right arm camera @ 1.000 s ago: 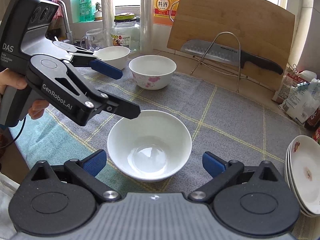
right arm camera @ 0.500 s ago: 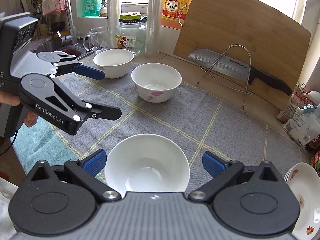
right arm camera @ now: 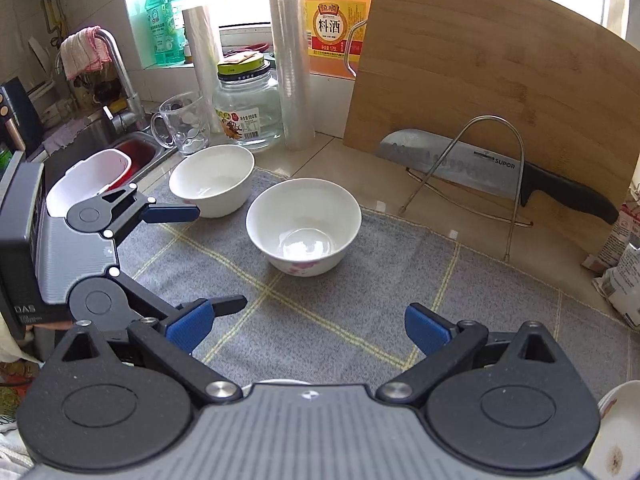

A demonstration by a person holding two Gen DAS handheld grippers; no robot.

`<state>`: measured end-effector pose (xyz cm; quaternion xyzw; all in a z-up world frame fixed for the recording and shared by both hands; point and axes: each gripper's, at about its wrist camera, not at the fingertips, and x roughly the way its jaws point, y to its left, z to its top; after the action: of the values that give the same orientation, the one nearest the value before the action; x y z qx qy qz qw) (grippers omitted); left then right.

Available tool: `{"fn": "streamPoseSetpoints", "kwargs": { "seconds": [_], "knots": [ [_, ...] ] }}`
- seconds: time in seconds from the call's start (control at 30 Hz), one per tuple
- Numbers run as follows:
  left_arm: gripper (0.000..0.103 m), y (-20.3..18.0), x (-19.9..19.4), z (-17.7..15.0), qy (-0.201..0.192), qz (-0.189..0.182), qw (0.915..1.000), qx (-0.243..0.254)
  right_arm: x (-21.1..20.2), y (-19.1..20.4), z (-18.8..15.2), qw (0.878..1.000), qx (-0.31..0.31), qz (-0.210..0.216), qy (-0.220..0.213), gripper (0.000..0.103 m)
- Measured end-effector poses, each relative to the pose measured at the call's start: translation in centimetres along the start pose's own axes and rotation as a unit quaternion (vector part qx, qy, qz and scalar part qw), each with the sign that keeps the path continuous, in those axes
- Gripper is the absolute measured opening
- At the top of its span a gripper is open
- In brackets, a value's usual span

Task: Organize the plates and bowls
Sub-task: 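Grasp the rim of a pink-flower bowl with the right gripper, then carry the pink-flower bowl with the right gripper toward the placed white bowl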

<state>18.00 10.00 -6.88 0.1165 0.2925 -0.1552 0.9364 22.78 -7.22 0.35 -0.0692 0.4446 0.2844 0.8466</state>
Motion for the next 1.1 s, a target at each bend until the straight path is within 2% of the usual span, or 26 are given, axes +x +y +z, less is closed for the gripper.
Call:
{"fn": "streamPoseSetpoints", "kwargs": {
  "seconds": [0.23, 0.5, 0.67, 1.1],
  "knots": [
    [0.101, 0.0, 2.4, 0.5, 0.007, 0.010, 0.9999, -0.008, 3.3, -1.4, 2.7, 0.999, 0.010, 0.030, 0.019, 0.103],
    [0.098, 0.2, 4.5, 1.0, 0.014, -0.002, 0.9997, -0.019, 7.0, -2.5, 5.5, 0.998, 0.008, 0.052, 0.036, 0.103],
    [0.097, 0.4, 5.4, 1.1, 0.019, -0.018, 0.9994, -0.023, 9.3, -3.0, 6.5, 0.997, 0.006, 0.061, 0.051, 0.102],
    [0.092, 1.0, 5.8, 1.6, 0.016, -0.035, 0.9985, -0.039, 13.2, -3.8, 7.6, 0.994, 0.016, 0.081, 0.074, 0.092]
  ]
}}
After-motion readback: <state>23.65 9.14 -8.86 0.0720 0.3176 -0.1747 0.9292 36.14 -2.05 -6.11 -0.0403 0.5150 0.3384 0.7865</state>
